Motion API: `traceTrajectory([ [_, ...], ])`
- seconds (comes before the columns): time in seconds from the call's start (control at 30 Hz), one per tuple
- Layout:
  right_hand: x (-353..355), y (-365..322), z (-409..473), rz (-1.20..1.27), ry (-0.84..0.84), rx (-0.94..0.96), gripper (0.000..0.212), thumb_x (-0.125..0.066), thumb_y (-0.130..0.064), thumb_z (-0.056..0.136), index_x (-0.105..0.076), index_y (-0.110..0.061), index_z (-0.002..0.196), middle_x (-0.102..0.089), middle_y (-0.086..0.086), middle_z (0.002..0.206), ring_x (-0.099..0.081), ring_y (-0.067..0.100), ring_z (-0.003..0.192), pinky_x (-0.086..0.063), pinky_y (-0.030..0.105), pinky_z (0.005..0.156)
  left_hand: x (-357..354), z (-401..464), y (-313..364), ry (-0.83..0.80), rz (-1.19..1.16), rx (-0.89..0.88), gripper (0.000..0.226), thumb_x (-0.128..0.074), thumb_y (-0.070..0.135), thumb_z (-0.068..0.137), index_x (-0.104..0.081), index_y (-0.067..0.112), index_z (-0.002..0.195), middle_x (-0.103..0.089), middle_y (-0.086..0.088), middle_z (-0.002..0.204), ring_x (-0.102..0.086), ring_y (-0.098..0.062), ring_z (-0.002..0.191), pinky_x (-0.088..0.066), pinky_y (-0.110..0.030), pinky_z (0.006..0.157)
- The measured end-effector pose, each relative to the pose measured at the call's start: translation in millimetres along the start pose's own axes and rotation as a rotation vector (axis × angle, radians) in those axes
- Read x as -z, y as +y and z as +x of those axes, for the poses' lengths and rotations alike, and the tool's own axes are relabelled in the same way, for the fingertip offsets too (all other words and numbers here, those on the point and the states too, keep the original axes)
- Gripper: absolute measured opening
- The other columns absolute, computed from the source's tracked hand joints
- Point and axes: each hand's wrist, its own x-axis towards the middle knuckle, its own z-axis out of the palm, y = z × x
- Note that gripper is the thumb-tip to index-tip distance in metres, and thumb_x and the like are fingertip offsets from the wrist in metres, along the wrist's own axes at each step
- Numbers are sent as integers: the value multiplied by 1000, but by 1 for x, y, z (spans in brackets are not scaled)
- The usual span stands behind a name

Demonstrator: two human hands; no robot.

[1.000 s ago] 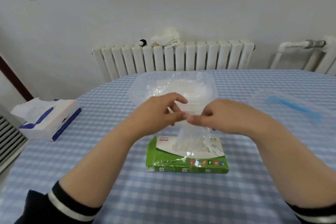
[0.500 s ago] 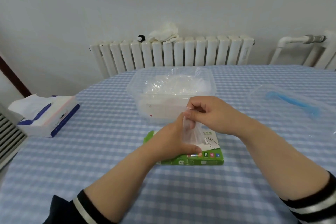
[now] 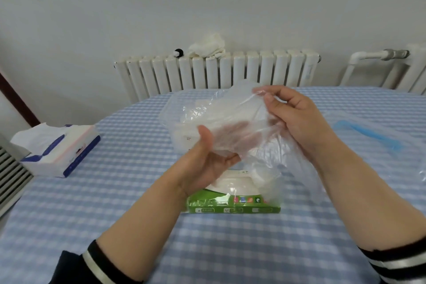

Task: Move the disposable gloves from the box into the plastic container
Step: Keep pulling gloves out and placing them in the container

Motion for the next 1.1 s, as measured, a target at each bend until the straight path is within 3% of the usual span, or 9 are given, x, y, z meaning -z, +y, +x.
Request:
traceTrajectory([
  [0.1, 1, 2, 2, -44, -3, 2, 21, -58, -17, 96, -75, -29, 94, -50, 14, 66, -45, 22, 65, -43, 33, 69, -3, -5, 22, -8, -304, -44, 100, -69, 67, 64, -52, 0, 136, -50, -26, 140, -48, -36, 132, -39, -42, 111],
  [0.2, 2, 5, 4, -107, 18, -3, 20, -59, -19, 96, -75, -31, 94, -55, 30, 78, -49, 25, 71, -43, 38, 70, -6, -1, 33, 271, -198, -77, 45, -62, 37, 84, -70, 2, 111, -71, -17, 111, -71, -27, 97, -57, -34, 89],
  [0.3, 1, 5, 4, -165, 31, -13, 15, -59, -17, 95, -72, -26, 98, -58, 0, 55, -47, 20, 54, -43, 28, 58, -10, 13, 41, 515, 24, -128, 15, -56, 12, 94, -71, 10, 94, -73, -2, 77, -68, -11, 62, -59, -22, 64],
  [0.47, 4, -4, 1, -289, -104, -145, 30, -72, -29, 83, -64, -31, 113, -69, 1, 63, -44, 9, 48, -37, 16, 46, -9, 29, 62, 687, 641, -257, 19, -52, 13, 100, -66, 22, 94, -69, 8, 78, -53, -4, 45, -50, -20, 47],
  [0.63, 15, -4, 20, -379, 3, -228, 15, -74, -34, 82, -71, -21, 89, -63, -8, 59, -55, 6, 57, -40, 21, 59, 16, 56, 93, 726, 1022, -295, 14, -52, 19, 100, -65, 22, 97, -68, 10, 80, -49, -2, 44, -41, -16, 38],
  [0.73, 17, 1, 50, -637, 123, -196, 28, -70, -29, 88, -67, -4, 101, -62, -11, 81, -55, 7, 68, -40, 24, 62, 48, 75, 101, 777, 1231, -104, 16, -46, 18, 101, -61, 15, 101, -69, 2, 91, -53, -14, 57, -47, -21, 46],
  [0.83, 14, 5, 72, -1073, 165, -190, 33, -61, -27, 94, -56, -12, 122, -56, 0, 112, -54, 21, 102, -37, 30, 76, 69, 83, 94, 799, 1480, 65, 15, -39, 7, 98, -53, 11, 103, -62, -3, 95, -52, -19, 74, -42, -31, 62],
  [0.97, -12, 4, 72, -1281, 239, 89, 37, -49, -16, 96, -48, -15, 133, -48, 10, 129, -44, 29, 117, -40, 36, 85, 74, 81, 83, 825, 1601, 80, 25, -38, -1, 94, -41, 7, 117, -50, -4, 70, -44, -17, 57, -30, -30, 48],
  [1.1, -51, 6, 69, -1154, -161, -30, 40, -53, -40, 95, -52, -22, 131, -51, 4, 133, -51, 23, 118, -43, 34, 89, 69, 86, 85, 817, 1608, 178, 45, -37, -6, 88, -32, 7, 132, -51, -7, 69, -51, -21, 57, -42, -37, 51],
])
